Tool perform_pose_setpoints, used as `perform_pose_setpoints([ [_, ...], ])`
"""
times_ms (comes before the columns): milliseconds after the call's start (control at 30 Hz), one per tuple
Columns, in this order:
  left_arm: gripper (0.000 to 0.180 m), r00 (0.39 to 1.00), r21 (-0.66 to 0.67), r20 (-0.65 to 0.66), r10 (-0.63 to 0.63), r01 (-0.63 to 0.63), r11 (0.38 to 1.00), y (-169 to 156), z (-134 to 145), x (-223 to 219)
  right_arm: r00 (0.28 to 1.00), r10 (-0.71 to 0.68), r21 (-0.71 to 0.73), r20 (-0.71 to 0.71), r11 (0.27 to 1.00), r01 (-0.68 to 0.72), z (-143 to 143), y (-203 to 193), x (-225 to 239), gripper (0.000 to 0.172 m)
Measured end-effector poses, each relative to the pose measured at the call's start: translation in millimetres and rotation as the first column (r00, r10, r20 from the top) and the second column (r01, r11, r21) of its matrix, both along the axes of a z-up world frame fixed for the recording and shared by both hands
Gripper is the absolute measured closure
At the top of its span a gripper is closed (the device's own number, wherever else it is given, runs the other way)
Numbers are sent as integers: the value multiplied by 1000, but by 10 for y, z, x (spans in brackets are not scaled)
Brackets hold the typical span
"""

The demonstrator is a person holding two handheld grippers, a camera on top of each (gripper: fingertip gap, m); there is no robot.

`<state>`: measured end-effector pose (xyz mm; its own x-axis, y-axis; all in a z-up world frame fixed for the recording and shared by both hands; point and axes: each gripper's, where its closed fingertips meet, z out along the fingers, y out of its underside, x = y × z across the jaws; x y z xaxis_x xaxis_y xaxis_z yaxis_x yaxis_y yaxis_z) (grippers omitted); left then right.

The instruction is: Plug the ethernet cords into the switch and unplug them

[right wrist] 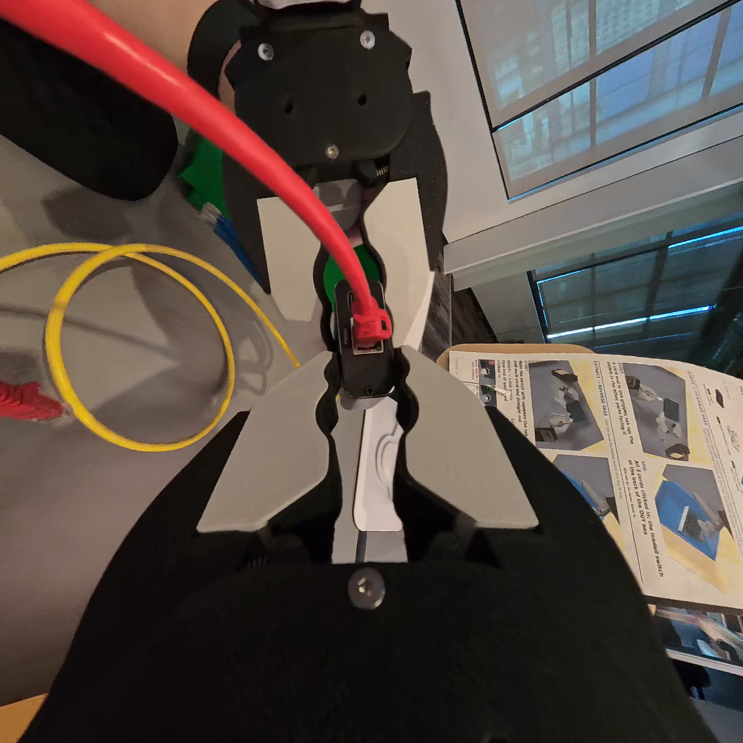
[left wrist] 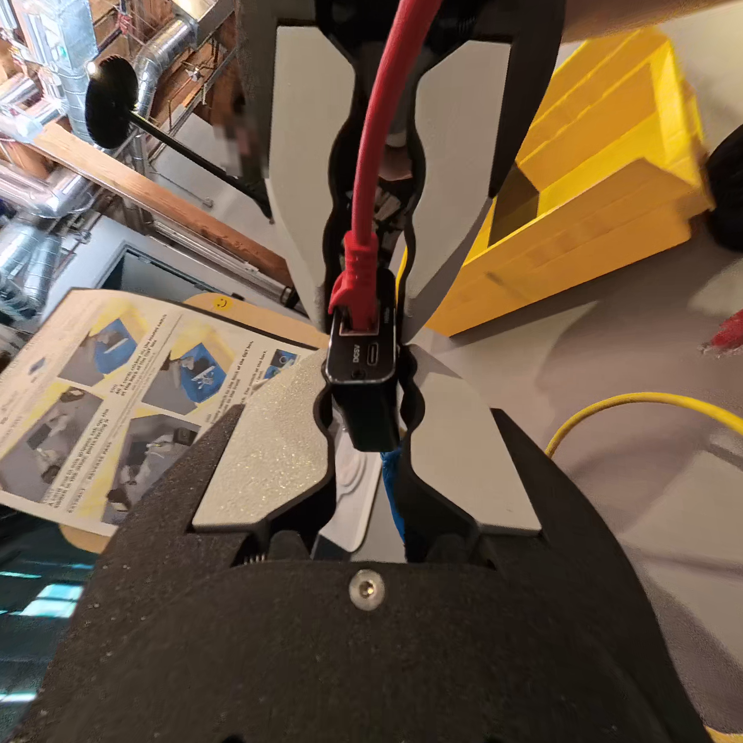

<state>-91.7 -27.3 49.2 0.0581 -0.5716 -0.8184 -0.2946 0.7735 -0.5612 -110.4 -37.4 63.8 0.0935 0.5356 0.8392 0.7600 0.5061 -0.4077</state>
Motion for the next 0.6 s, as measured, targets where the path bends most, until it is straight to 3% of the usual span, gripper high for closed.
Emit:
perform_pose_setpoints([
  [200, 153, 999, 92, -36, 40, -36, 995, 136, -80, 156, 998, -32, 19, -45, 999, 33, -87, 156, 203, 144],
  [267, 154, 997, 81, -63, 48, -43, 996, 205, -62, 193, 984, -110, 17, -140, 993, 113, -9, 255, 352, 135],
  [367, 154, 991, 101, -93, 101, -91, 991, 390, 16, 194, 959, -159, 103, -236, 977, 187, 205, 253, 626, 144],
  [533, 154, 986, 141, -88, 142, -128, 982, 438, -39, 185, 965, -258, 221, -50, 939, 262, 316, 104, 789, 144],
  [600, 154, 987, 140, -97, 130, -116, 983, 421, -103, 214, 977, -211, 235, -6, 950, 207, 237, 6, 626, 140],
])
